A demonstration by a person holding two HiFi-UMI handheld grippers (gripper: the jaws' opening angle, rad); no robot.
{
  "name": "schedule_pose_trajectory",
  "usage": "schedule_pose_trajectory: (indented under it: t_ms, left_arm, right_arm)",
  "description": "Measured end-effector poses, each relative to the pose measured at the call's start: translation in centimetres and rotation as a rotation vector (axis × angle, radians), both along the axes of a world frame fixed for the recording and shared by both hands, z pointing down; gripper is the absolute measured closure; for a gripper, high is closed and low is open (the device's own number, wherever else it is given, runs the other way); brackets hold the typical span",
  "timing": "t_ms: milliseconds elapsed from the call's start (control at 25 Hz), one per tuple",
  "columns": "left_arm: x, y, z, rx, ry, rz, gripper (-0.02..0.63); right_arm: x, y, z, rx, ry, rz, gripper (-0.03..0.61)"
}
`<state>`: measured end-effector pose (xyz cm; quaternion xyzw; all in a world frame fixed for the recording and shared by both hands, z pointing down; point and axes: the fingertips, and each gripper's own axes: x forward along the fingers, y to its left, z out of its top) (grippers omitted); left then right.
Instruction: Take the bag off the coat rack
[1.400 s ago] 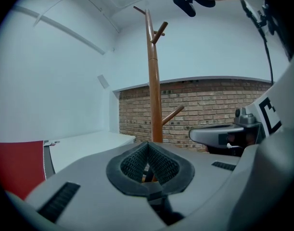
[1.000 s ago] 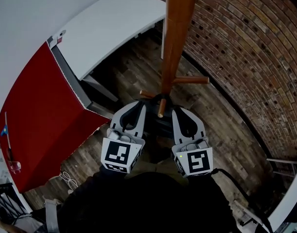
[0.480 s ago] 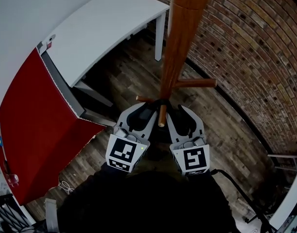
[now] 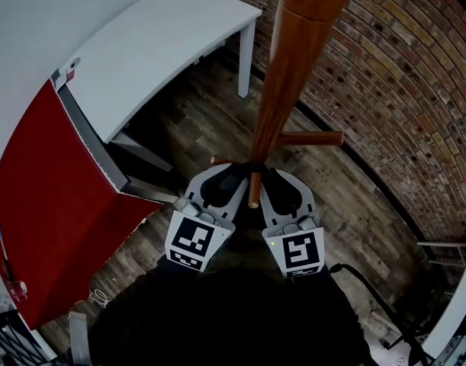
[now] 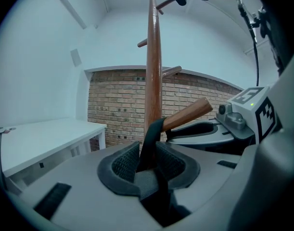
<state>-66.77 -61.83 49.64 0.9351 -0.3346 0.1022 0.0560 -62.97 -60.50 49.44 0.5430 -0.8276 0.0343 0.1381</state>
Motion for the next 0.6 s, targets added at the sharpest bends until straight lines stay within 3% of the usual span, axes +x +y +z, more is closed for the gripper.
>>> schedule_pose_trajectory:
  t_ms: [240,600]
  left_arm:
    - [0.2,-0.2,-0.2,0.008,-0.012,0.001,0.554]
    - [-0.4,0.8,-2.2,0.005,-0.002,-0.02,0.571]
  right_arm:
    - [-0.1,-0.1,-0.3,0.03,0.041,-0.039,0.526]
    - [0.0,0.9,-2.6,0.084,0.023,-0.025,0.537]
